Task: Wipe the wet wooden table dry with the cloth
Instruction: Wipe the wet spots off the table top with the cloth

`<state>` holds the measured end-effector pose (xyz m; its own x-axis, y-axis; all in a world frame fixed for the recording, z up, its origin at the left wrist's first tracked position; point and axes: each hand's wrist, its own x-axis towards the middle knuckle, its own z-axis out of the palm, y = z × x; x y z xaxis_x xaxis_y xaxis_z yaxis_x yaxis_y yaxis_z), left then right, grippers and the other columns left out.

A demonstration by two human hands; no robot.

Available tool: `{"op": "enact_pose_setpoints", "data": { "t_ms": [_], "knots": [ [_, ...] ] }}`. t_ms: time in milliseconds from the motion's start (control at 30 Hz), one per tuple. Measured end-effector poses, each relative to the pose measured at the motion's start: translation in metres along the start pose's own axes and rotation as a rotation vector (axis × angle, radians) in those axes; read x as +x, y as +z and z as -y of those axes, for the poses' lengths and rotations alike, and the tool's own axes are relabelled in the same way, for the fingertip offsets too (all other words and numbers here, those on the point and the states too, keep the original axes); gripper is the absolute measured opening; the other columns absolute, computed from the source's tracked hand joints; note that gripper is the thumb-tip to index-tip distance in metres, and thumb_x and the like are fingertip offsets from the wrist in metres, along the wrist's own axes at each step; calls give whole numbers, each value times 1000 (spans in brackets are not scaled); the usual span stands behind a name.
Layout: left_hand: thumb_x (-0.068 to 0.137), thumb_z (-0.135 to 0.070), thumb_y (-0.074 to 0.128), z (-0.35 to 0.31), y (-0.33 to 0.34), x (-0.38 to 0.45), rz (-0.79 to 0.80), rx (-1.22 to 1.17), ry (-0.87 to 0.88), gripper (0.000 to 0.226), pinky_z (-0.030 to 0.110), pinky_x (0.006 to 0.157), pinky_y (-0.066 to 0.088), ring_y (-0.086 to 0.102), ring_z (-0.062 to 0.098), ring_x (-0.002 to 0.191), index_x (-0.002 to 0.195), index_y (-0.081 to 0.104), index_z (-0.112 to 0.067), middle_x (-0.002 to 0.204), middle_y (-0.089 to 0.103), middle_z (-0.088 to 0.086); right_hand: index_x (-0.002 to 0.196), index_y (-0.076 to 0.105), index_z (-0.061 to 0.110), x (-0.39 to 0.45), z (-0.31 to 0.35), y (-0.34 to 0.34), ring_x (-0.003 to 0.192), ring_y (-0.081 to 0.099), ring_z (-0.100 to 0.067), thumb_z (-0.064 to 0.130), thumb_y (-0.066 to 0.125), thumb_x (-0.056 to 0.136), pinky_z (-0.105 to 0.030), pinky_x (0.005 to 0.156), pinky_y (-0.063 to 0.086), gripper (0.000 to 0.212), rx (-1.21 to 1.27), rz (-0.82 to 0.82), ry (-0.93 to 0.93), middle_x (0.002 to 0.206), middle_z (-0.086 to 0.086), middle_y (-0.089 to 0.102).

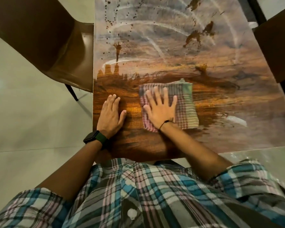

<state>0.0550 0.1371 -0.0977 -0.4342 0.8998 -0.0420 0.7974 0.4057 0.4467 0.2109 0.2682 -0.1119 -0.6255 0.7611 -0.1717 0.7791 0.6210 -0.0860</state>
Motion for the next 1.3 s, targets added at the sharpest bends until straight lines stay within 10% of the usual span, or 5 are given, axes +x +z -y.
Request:
{"op": "enact_pose_setpoints", "data": {
  "t_ms": [167,533,800,1133,1300],
  "knots": [
    [92,-38,31,-8,-1,1,-33,-35,-16,60,43,117,11,22,33,140,139,31,-1,148,29,20,147,6,41,-21,-12,6,146,-1,-24,56,15,93,-53,109,-15,57,-11,10,-248,158,9,4],
    [95,-25,46,-58,24,11,37,-32,228,49,43,116,15,26,33,138,135,37,1,144,36,21,149,1,33,-41,-119,-11,144,-10,-29,53,24,97,-60,112,-6,61,29,6,376,159,-3,-8],
    [95,-29,39,-55,31,12,75,23,226,48,45,115,15,28,35,137,132,41,2,144,37,22,149,11,33,-76,-13,9,145,0,-30,59,5,90,-59,109,-12,65,-50,49,-154,158,0,4],
    [94,-36,31,-53,30,12,88,75,219,53,44,112,19,31,38,134,129,45,3,140,40,23,148,3,35,-72,-125,-4,145,-7,-29,59,11,87,-59,110,-8,66,34,-15,311,159,0,-4],
    [95,-34,33,-54,32,13,94,78,221,51,43,114,15,28,37,135,131,42,2,143,37,22,150,9,26,-99,-17,15,143,-4,-39,63,8,89,-66,107,-5,71,-94,44,-137,158,-7,0]
  ]
}}
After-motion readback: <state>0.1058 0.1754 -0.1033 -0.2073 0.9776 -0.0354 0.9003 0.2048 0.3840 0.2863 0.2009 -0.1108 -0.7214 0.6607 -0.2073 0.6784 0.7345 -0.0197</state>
